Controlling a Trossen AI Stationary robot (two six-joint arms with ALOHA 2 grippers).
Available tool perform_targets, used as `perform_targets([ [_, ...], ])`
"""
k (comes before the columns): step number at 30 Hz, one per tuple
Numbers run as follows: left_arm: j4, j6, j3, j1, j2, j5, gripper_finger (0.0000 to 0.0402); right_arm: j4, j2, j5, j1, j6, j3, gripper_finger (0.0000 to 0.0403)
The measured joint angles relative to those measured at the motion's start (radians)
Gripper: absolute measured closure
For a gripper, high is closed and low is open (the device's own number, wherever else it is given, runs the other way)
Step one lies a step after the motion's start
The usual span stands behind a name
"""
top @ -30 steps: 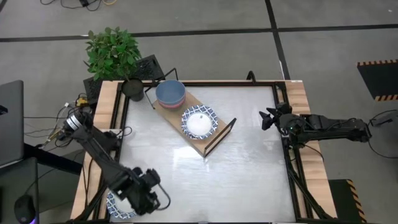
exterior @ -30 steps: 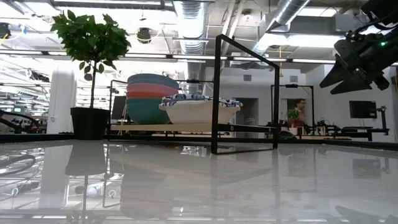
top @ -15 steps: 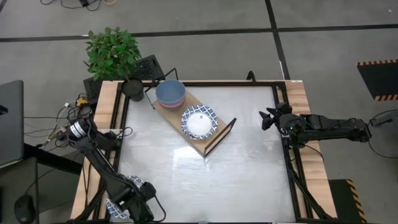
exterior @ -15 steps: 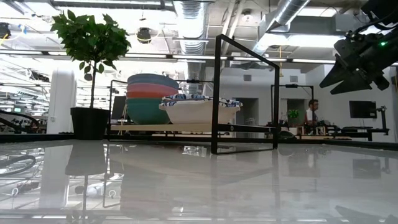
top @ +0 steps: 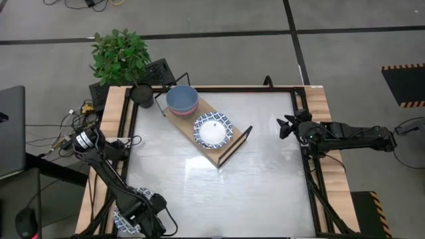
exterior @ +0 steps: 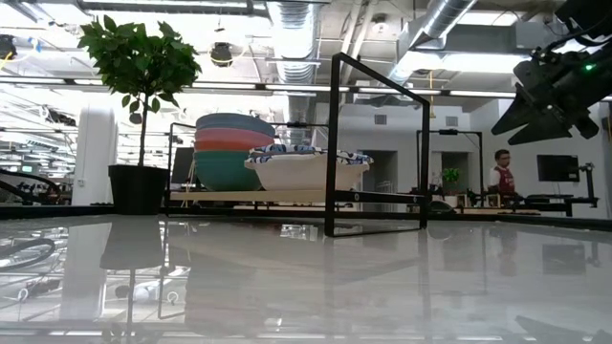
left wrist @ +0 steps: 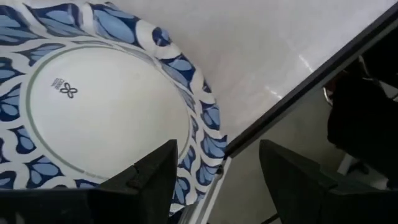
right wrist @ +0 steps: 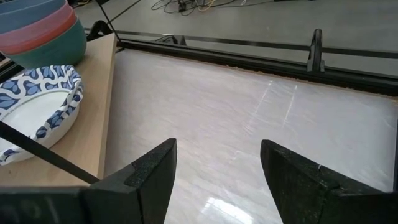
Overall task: Place and stack bowls onto a shelf
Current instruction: Stack the top left patterned blue bowl on the patterned blue bowl on the shelf
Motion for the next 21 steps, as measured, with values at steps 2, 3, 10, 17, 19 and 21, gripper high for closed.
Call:
perform_targets([
  [2,0.004,-0.001,0.000,0.000,0.000,-0.002,0.0191,0.000,0.000,0.000,0.000,0.000,0.000,0.0143],
  [3,0.003,-0.002,0.000,0.000,0.000,-0.007,0.0191,0.000,0.000,0.000,0.000,0.000,0.000,0.0143],
  [10,-0.004,0.027,0.000,0.001,0.045,0.002,0.0191,0.000,0.000,0.000,0.000,0.000,0.000,0.0143],
  [17,-0.020,0.051,0.000,0.005,0.065,0.011,0.0191,-0.001,0.000,0.001,0.000,0.000,0.000,0.0143],
  [19,-0.030,0.050,0.000,0.006,0.065,0.009,0.0191,-0.001,0.000,0.001,0.000,0.000,0.000,0.0143],
  [21,-0.028,0.058,0.002,0.006,0.074,0.017,0.0191,-0.001,0.000,0.001,0.000,0.000,0.000,0.0143],
])
